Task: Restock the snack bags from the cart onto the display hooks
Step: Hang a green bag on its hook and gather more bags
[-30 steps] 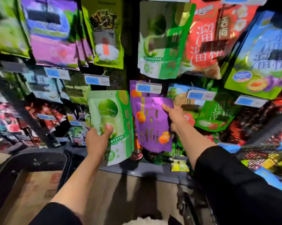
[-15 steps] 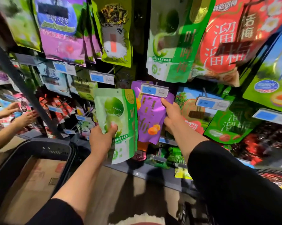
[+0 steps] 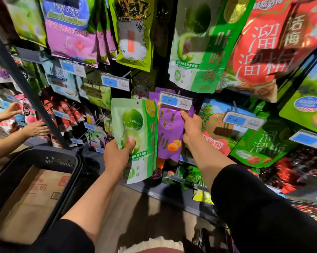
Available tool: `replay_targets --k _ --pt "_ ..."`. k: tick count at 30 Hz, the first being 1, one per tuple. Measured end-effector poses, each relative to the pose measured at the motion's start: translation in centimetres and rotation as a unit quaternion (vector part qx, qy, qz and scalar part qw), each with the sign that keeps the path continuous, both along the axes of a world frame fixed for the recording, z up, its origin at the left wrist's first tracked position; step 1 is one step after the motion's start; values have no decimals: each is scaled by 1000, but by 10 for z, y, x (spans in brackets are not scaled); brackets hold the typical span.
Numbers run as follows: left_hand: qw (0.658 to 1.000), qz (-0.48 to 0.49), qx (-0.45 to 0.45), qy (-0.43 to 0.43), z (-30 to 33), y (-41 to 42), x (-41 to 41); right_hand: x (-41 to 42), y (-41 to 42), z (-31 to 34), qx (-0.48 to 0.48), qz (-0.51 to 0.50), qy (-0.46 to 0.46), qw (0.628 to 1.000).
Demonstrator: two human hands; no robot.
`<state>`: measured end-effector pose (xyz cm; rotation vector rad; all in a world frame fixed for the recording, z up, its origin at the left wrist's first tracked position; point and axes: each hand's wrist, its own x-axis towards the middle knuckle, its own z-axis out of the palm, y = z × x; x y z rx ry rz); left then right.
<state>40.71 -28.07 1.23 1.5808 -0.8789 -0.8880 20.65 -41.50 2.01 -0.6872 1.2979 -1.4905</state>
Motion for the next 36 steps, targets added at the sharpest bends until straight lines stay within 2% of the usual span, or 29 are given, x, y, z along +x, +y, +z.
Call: replay_targets --k 12,23,26,30,31,33,34,36 --pt "1000 3 3 -9 -15 -3 7 -9 -6 -8 -11 -33 -2 999" --pt "999 -50 3 -11 -17 -5 3 -10 -62 1 73 -110 134 982" --pt "997 -73 12 12 -19 -2 9 -8 -52 3 127 -118 251 952" --pt "994 -103 -1 35 -14 1 11 3 -5 -3 227 -140 298 917" --pt "993 -113 -4 44 -12 2 10 6 7 -8 207 -101 260 938" --pt "988 -146 -5 58 -6 4 7 8 37 -8 144 41 94 984" --pt "985 -164 -7 60 -4 4 5 8 51 -3 116 108 23 987" --pt "977 -201 -8 66 1 5 -2 1 69 8 68 179 -57 980"
